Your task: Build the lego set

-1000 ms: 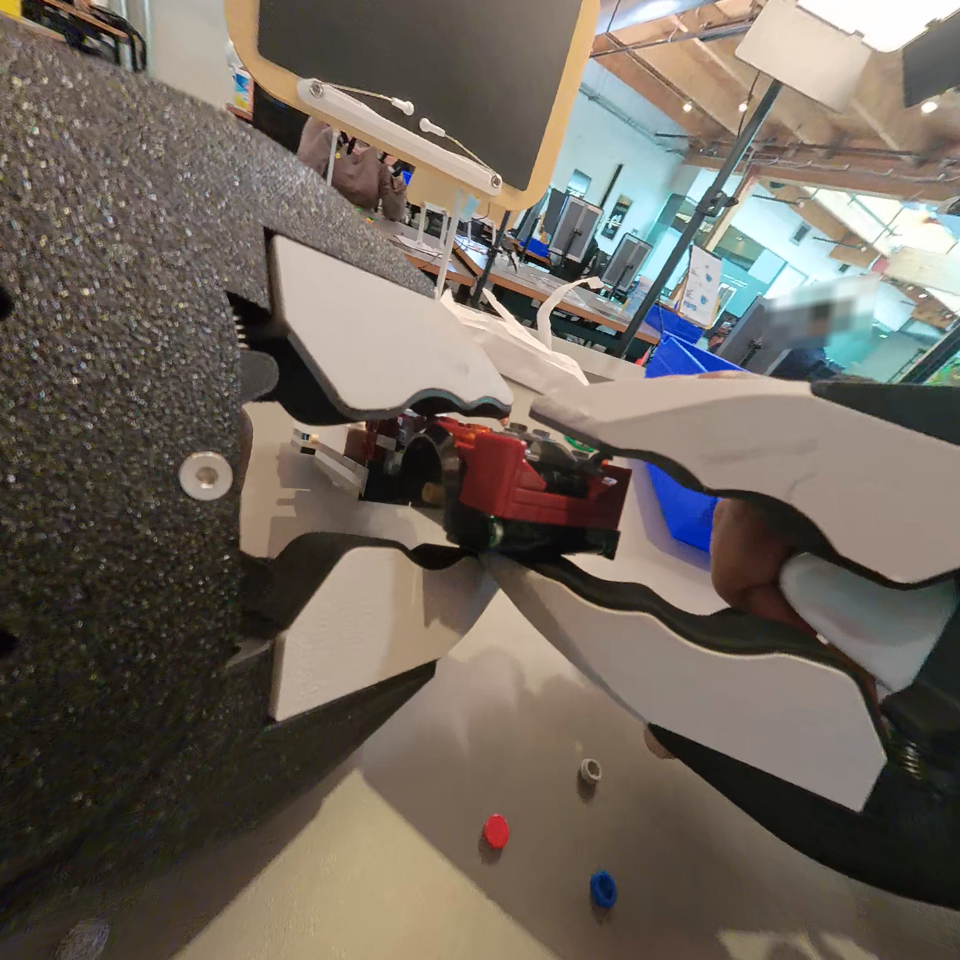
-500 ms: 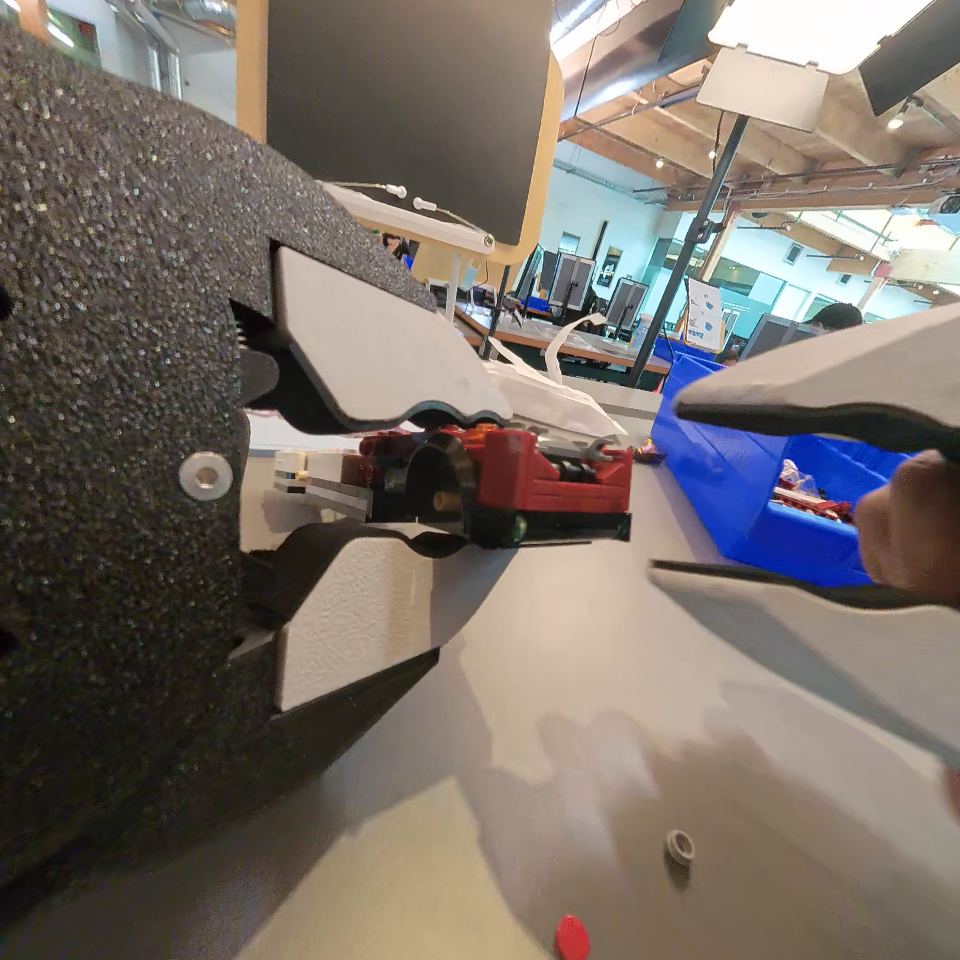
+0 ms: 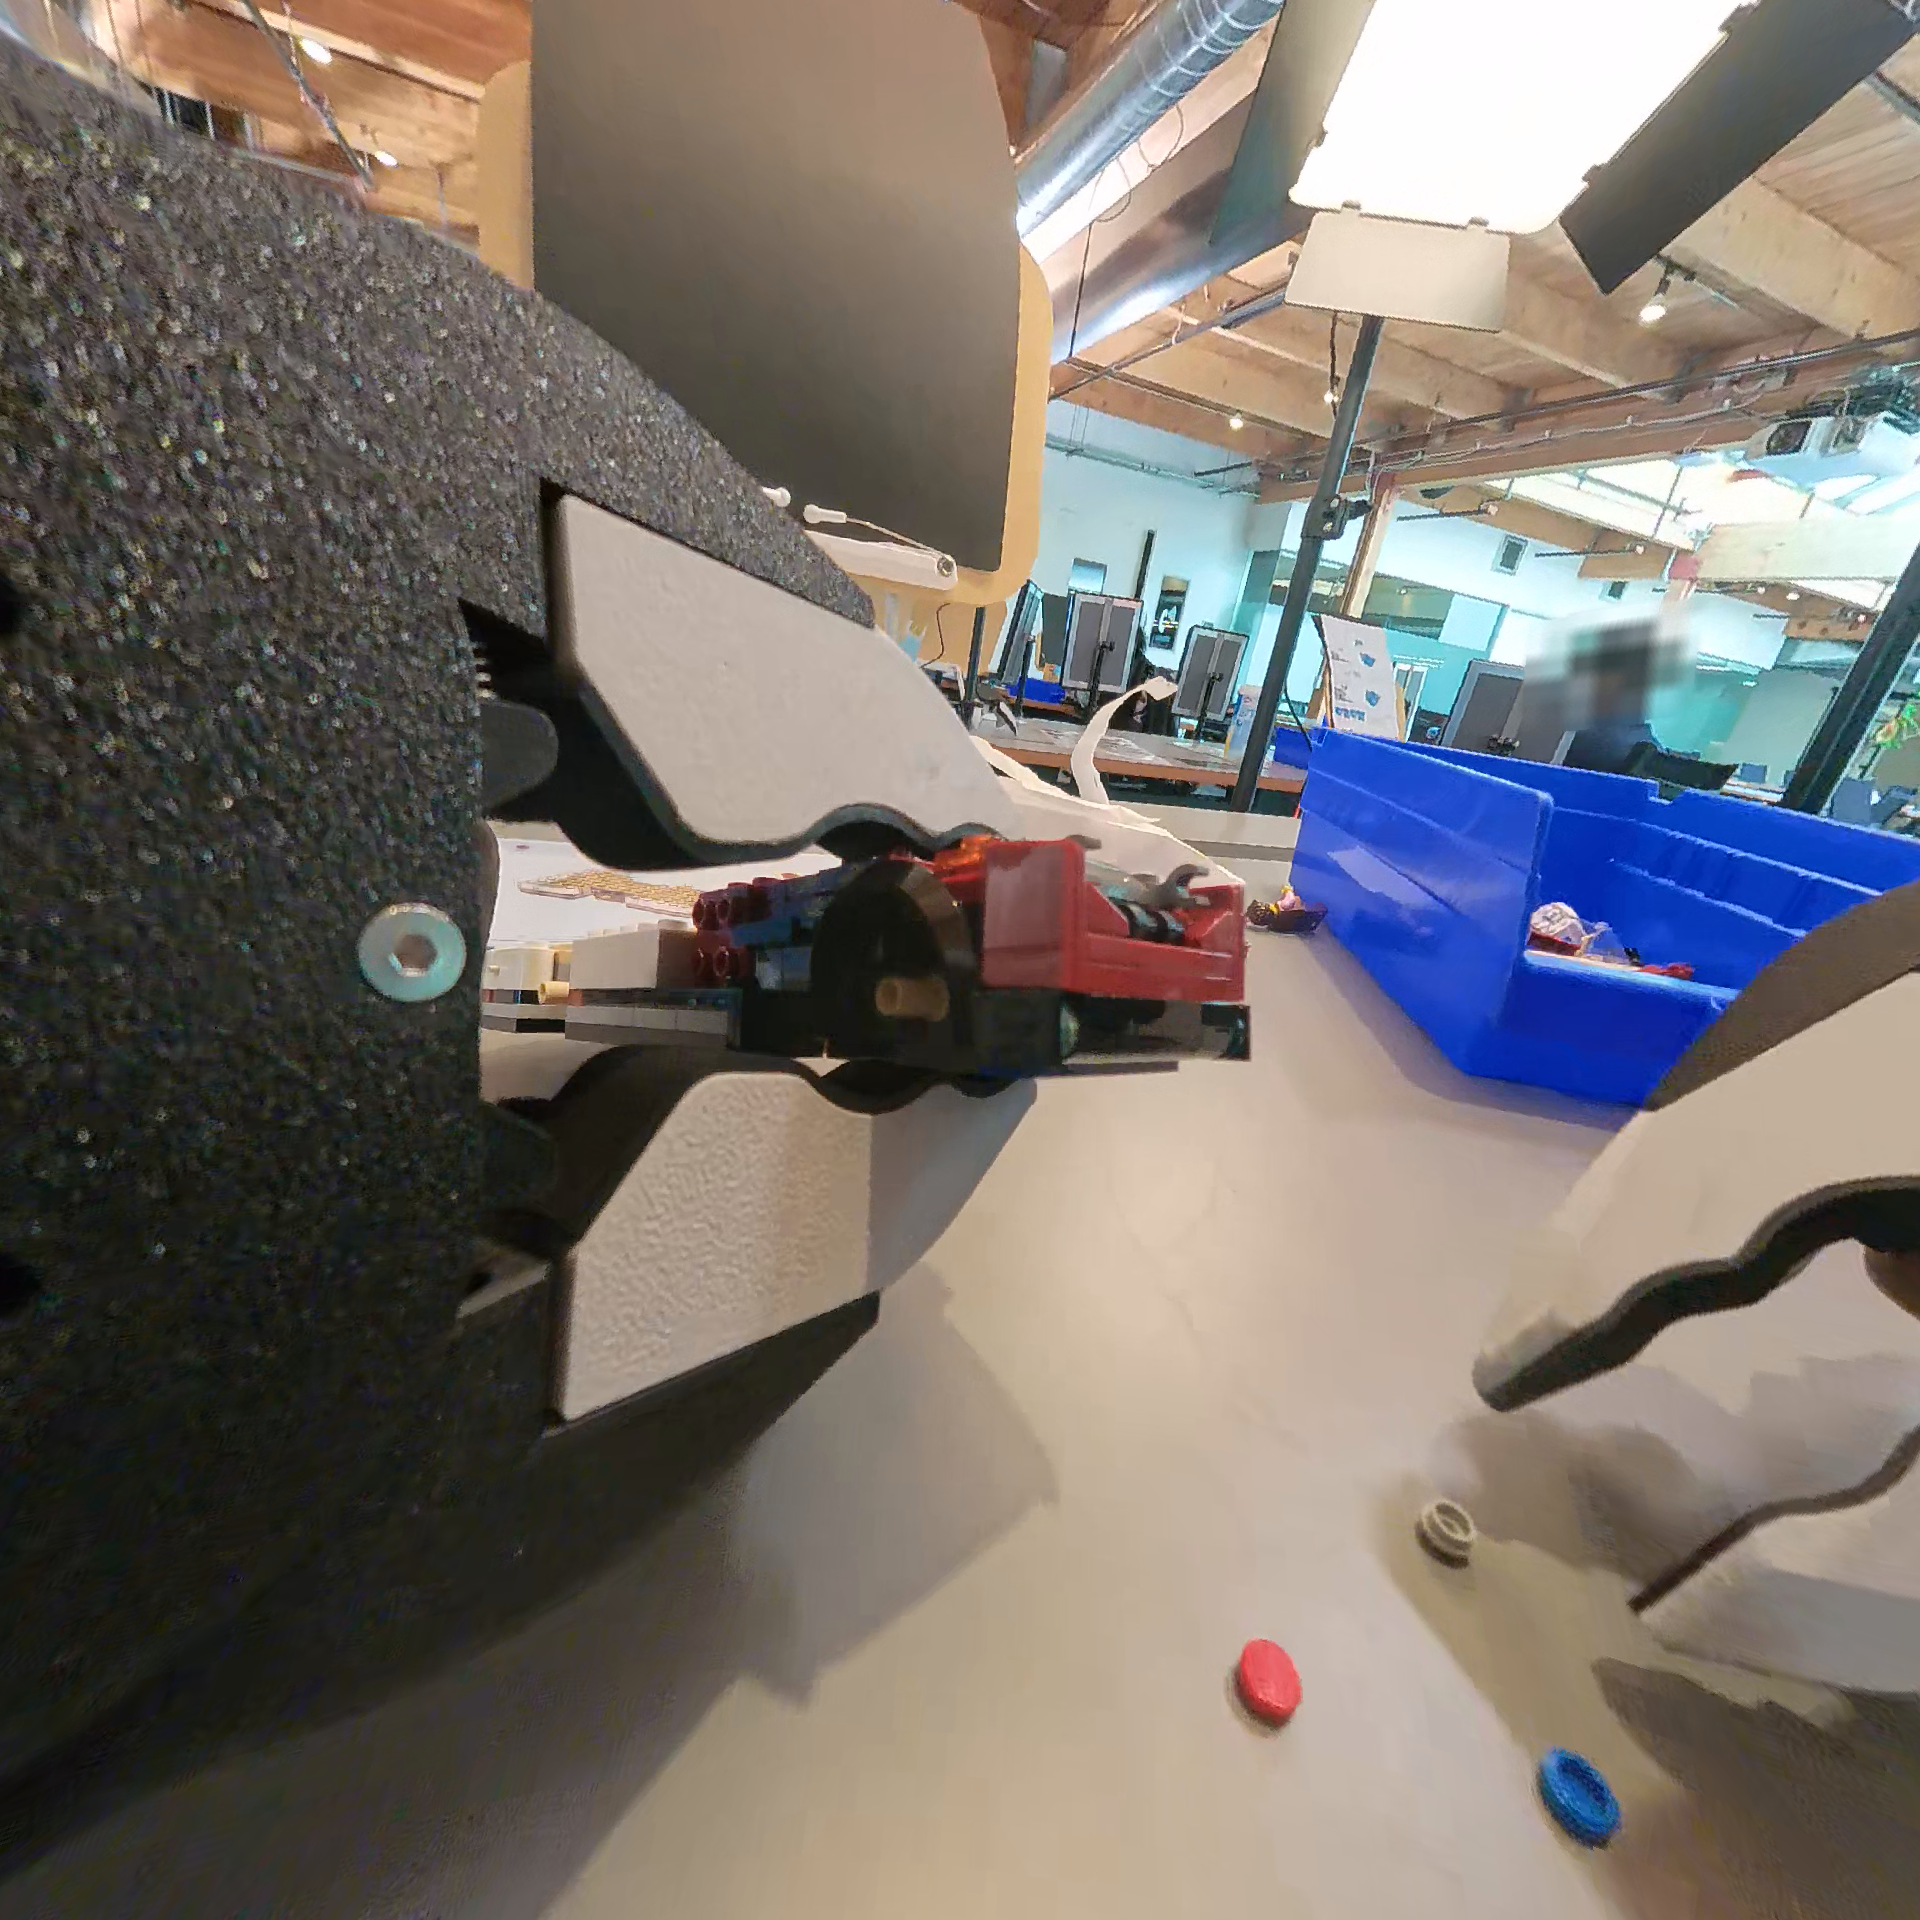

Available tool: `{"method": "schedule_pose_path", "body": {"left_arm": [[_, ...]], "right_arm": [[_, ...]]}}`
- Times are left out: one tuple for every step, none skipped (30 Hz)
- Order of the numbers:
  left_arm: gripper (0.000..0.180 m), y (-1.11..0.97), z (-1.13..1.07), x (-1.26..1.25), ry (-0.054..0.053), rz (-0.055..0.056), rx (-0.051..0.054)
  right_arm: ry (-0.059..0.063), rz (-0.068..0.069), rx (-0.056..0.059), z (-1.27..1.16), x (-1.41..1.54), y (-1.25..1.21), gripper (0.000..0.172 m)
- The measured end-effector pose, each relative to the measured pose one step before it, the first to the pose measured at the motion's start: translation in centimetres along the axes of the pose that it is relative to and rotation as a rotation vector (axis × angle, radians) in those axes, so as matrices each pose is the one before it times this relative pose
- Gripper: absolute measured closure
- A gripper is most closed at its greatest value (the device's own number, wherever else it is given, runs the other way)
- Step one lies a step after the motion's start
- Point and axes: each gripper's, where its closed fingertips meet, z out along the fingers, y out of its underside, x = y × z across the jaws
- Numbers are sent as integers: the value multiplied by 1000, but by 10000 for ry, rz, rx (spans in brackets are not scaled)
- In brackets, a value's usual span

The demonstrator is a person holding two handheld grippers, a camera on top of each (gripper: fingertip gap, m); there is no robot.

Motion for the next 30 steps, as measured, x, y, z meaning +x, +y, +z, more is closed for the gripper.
{"method": "schedule_pose_path", "body": {"left_arm": [[144, 61, -9, 18, 3, 58, -32], [144, 20, 27, 21, -2, 33, -23], [144, 7, 8, 0, -15, 2, -12], [144, 13, -6, -29, -15, -20, -5], [144, 3, -23, -40, -19, -36, 6], [144, 17, -8, -27, -25, -33, 7], [144, 20, 17, -40, -24, -16, -6], [144, 34, 47, -23, -25, -7, -20], [144, 96, 16, -34, -25, 1, -18], [144, 78, 103, 35, -22, 13, -21], [144, 128, 40, -13, -30, 18, -22], [144, 40, 33, -10, -31, 10, -19], [144, 89, 62, -19, -36, 10, -14], [144, 82, 91, -39, -51, 7, -19], [144, 55, -51, -118, -54, 6, -27], [144, 87, -235, -272, -87, 42, -45], [143, -15, 50, -262, -152, 83, -75], [143, 12, 146, -326, -177, 132, -115], [143, 123, 226, -384, -208, 169, -168], [143, 185, 294, -433, -250, 178, -194], [143, 184, 290, -392, -257, 186, -133], [143, 141, 281, -335, -252, 165, -57], [143, 158, 261, -212, -206, 101, -12], [144, 165, 243, -100, -188, -34, 4], [143, 220, 212, 66, -109, -122, -25], [143, 239, 161, 262, 41, -79, -35], [143, 250, 87, 371, 149, -34, -44], [143, 166, -5, 208, 65, 5, -9], [143, 72, -54, 150, 123, -22, 6], [143, -9, -54, 12, 85, -95, 30]], "right_arm": [[-63, 181, -129, 273, 59, 108, 146], [-137, 199, -80, 233, -27, 30, 146], [-151, 213, -59, 201, -44, 1, 147], [-125, 156, -61, 186, -22, 17, 148], [-113, 36, -25, 162, -75, -25, 149], [-71, -50, 15, 113, -84, -73, 151], [-8, -68, 14, 91, -25, -96, 153], [48, -46, -1, 75, 87, -97, 155], [88, -40, -7, 77, 170, -61, 160], [85, -53, 14, 73, 190, -63, 163], [38, -37, 38, 49, 141, -69, 164], [1, -13, 51, 65, 115, -71, 164], [25, -41, 56, 63, 154, -72, 164], [91, -114, 58, 66, 233, -87, 164], [156, -191, 55, 65, 311, -84, 165], [191, -260, 72, 39, 379, -133, 165], [211, -327, 127, 1, 414, -257, 165], [281, -375, 175, -45, 564, -391, 165], [389, -401, 163, -43, 794, -410, 165], [462, -457, 152, -9, 972, -406, 165], [474, -584, 230, 36, 977, -441, 165], [472, -732, 310, 141, 885, -389, 165], [436, -863, 199, 305, 694, -32, 165], [452, -909, -22, 412, 561, 365, 165], [403, -758, -175, 430, 358, 564, 165], [34, -411, -167, 265, -174, 531, 165], [-294, -6, -3, -10, -556, 264, 164], [-255, 266, 226, -253, -438, -34, 163], [-115, 389, 372, -319, -170, -175, 160], [-130, 437, 351, -308, -77, -174, 159]]}}
